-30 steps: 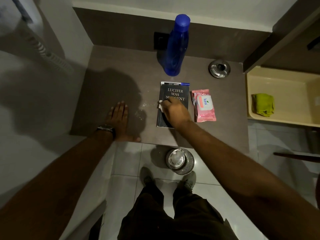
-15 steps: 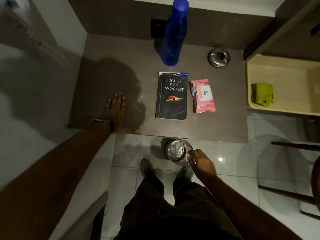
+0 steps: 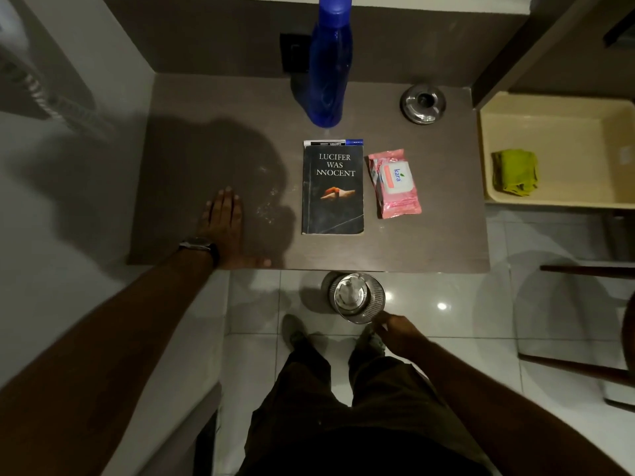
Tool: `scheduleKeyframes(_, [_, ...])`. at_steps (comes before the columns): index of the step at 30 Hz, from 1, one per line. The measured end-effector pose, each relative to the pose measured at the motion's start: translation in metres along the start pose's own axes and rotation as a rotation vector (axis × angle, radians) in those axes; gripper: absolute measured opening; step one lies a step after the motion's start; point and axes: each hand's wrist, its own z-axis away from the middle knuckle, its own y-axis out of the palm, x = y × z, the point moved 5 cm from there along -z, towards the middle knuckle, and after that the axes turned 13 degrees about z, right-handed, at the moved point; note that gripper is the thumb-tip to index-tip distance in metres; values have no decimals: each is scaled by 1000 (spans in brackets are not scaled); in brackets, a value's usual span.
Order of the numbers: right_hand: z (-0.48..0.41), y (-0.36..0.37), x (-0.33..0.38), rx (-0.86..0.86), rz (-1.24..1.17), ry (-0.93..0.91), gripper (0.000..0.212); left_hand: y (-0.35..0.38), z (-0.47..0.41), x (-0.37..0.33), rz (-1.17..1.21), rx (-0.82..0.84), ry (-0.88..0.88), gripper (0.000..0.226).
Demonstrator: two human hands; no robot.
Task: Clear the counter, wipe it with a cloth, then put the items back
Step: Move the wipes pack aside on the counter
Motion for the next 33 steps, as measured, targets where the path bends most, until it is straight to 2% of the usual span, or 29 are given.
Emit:
scheduleKeyframes(3, [18, 10, -6, 70, 0, -7, 28, -1, 1, 0, -9, 1, -2, 172])
scheduleKeyframes(6, [35, 2, -9, 23, -46, -42, 24, -3, 2, -1, -26, -7, 0, 168])
scheduleKeyframes(11, [66, -68, 6, -282, -158, -133, 15, -5, 5, -3, -19, -1, -2, 168])
scheduleKeyframes(14, [75, -129, 17, -478, -185, -163, 20, -5, 5, -3, -27, 8, -8, 169])
scheduleKeyframes(19, [46, -207, 8, -748, -165, -10, 13, -3, 3, -2, -59, -4, -1, 167])
scheduleKeyframes(22, [15, -233, -3, -827, -198, 147, 49, -2, 3, -1, -75, -23, 0, 165])
scheduleKeyframes(25, [-13, -243, -9, -790, -289, 268, 82, -1, 2, 0, -73, -21, -2, 166])
scheduleKeyframes(28, [-33, -246, -8, -749, -379, 320, 94, 0, 1, 0, -77, -30, -3, 166])
scheduleKeyframes(33, [-39, -251, 2, -737, -320, 374, 103, -1, 2, -1, -82, -51, 7, 165])
